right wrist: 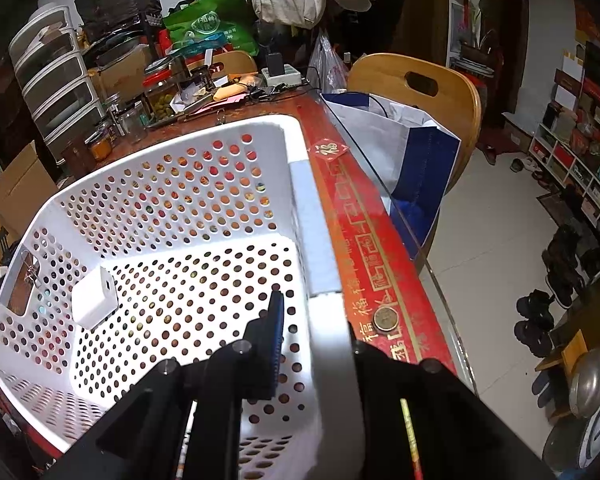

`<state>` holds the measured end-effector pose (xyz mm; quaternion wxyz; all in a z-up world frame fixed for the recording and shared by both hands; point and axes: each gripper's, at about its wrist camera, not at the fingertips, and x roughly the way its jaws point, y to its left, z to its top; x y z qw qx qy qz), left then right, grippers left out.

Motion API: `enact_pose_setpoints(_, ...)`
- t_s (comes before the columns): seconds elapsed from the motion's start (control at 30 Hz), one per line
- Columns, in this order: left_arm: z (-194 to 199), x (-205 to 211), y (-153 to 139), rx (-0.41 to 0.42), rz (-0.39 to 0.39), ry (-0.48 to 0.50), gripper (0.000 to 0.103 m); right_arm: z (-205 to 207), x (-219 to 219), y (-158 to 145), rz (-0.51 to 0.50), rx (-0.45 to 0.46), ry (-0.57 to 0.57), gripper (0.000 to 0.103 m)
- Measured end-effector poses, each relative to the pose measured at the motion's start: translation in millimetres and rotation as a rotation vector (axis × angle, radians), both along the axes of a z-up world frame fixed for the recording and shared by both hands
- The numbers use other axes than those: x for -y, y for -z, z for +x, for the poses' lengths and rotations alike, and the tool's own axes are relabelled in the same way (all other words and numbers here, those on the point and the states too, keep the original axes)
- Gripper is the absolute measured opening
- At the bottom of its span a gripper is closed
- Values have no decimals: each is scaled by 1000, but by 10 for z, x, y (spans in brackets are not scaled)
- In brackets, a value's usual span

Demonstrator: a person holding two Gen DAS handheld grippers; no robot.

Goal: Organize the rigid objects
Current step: 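Grasp the white charger with handwritten marking using the left tool, then carry the marked white charger into the basket and release it with the left tool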

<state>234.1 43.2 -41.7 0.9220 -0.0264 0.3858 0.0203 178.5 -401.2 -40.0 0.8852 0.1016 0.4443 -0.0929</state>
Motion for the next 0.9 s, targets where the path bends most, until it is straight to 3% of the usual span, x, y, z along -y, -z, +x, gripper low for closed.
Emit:
enact_pose_setpoints(0.3,-212,209,-475,109,96,0,45,-6,-2,-3,-3,0,-3,13)
enact_pose_setpoints(0.47,-334,488,-777,173,141,46,45,-2,-3,-3,-5,-3,-5,13)
enact_pose_setpoints(0.7,-372,1065,-1118,198,189,121,45,-4,-4,-3,-5,-2,-5,13)
enact_pose_setpoints(0.9,-399,1912,-1181,176,309,281,45,-7,-16,5,-10,-4,-9,13)
